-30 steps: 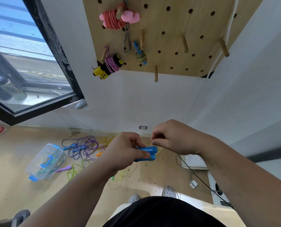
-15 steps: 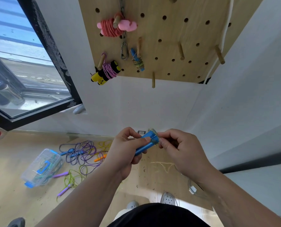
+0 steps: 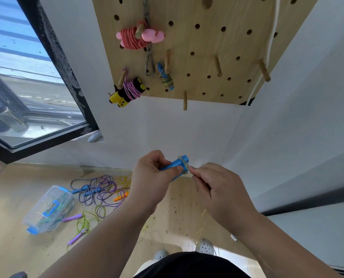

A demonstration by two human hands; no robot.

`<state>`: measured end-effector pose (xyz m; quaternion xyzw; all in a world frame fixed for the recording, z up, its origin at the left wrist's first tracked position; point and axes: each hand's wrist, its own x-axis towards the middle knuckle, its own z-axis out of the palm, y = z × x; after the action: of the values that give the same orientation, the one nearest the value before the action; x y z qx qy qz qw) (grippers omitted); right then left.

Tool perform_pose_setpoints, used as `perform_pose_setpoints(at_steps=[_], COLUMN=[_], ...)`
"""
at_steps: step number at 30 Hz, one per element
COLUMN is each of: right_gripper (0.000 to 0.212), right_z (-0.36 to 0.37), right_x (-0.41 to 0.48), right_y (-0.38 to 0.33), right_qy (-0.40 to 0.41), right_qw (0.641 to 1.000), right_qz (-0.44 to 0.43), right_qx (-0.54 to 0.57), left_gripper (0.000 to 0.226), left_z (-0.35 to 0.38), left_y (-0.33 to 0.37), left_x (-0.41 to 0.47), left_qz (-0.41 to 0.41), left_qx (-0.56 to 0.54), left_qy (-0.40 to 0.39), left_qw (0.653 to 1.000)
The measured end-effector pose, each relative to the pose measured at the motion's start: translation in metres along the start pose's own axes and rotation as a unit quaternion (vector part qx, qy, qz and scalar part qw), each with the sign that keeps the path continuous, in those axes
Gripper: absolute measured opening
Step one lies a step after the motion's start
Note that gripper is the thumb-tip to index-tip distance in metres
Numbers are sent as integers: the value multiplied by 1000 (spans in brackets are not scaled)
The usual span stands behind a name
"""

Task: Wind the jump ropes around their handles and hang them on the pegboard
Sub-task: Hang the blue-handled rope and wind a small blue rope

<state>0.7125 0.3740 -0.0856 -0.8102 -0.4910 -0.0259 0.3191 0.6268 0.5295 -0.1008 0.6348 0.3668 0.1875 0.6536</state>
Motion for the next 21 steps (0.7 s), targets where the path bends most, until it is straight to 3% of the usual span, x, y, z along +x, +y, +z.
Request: perform_pose_setpoints(at_steps=[2, 5, 11, 15, 18, 21], right_gripper=[18, 14, 16, 20, 24, 22], right_z=[-1, -5, -4, -2, -7, -16], right_x=[1, 2, 0, 7, 18, 37], right_y=[-2, 2, 11, 24, 34, 36], right_qy=[-12, -32, -76, -194, -331, -404], right_qw=[997, 960, 961, 947, 922, 900], right_qz=[51, 189, 159, 163, 143, 120], right_qx=[50, 206, 214, 197, 142, 116], left_gripper=[33, 35, 27, 30, 28, 32], left_z=[-4, -16, -21, -25, -31, -33], left_y=[10, 26, 39, 30, 21, 13], left_x=[0, 2, -11, -13, -9, -6], left_qz=[-54, -92, -121, -131, -124, -113], left_qx=[-98, -237, -272, -244, -129, -20], left_qy=[-8, -34, -143, -209, -280, -317], left_qw=[994, 967, 944, 938, 943, 941])
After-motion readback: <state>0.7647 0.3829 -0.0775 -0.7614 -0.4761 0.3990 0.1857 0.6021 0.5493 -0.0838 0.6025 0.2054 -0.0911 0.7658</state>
